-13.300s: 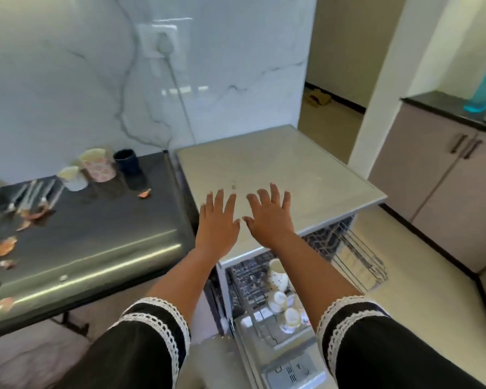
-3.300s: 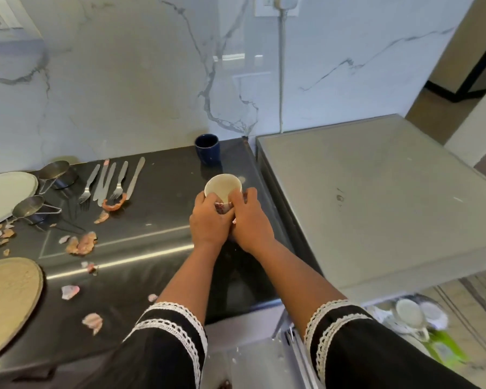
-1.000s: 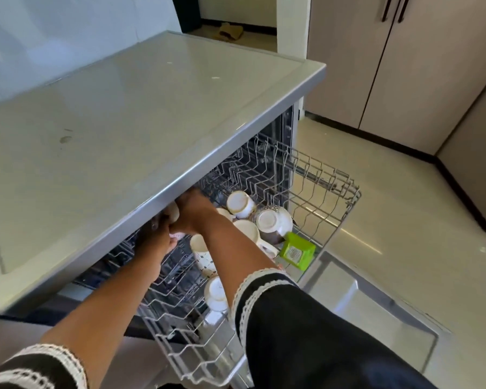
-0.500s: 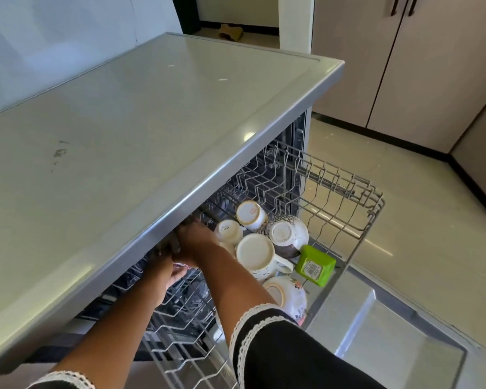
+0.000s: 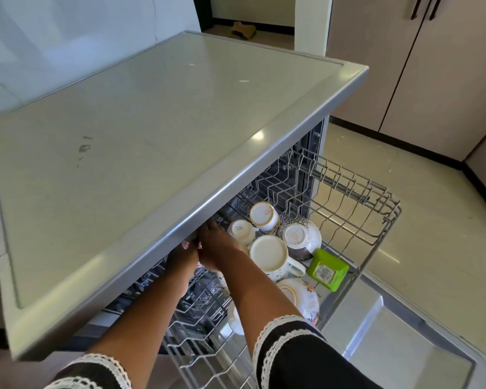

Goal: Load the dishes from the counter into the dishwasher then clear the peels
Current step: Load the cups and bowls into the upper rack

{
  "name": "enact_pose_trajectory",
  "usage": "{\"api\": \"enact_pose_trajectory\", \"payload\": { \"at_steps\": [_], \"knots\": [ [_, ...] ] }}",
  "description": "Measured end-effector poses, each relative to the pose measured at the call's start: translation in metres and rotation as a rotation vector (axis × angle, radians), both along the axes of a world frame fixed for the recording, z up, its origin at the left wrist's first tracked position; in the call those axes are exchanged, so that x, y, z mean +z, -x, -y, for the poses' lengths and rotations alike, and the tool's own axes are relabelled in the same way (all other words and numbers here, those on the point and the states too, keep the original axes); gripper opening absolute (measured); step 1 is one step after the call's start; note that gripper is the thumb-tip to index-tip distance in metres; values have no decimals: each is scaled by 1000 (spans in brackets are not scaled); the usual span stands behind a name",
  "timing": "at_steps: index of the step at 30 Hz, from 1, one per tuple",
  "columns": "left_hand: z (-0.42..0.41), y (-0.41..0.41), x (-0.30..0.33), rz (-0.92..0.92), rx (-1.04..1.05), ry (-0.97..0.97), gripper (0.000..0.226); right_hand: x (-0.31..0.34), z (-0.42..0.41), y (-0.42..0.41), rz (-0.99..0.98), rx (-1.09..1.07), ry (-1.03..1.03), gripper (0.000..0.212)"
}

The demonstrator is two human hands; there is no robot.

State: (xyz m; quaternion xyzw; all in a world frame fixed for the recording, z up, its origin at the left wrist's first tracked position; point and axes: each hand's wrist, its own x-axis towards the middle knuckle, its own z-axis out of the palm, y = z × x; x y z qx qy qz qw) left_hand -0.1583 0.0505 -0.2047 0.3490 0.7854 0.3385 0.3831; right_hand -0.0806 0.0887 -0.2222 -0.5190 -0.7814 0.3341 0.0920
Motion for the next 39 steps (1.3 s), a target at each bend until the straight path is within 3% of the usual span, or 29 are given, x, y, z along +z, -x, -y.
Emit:
{"api": "enact_pose_trajectory", "payload": {
  "at_steps": [3, 5, 6, 9, 14, 18, 23, 30, 39],
  "knots": [
    [-4, 6, -5, -93, -45, 39, 3, -1, 6, -2, -8, 0, -82, 53],
    [-2, 4, 1, -209, -109, -23, 15, -2, 11, -6, -2, 10, -135, 57],
    [1, 2, 5, -290, -160, -40, 4, -2, 14, -7, 2, 14, -158, 60],
    [14, -8, 24, -638, -341, 28, 45, 2, 24, -13, 53, 7, -239, 66],
    [36, -14, 34, -852, -563, -32, 73, 23, 46, -46, 243, -19, -293, 68],
    [42, -28, 42, -852, -697, 110, 81, 40, 63, -75, 353, -6, -200, 71],
    [48, -30, 41, -889, -717, 93, 87, 46, 80, -106, 417, -29, -171, 78],
    [70, -63, 56, -1013, -886, -147, 75, 73, 108, -137, 448, -116, -362, 78],
    [109, -97, 127, -1170, -844, -388, 68, 146, 137, -170, 515, -226, -506, 90]
  ]
}}
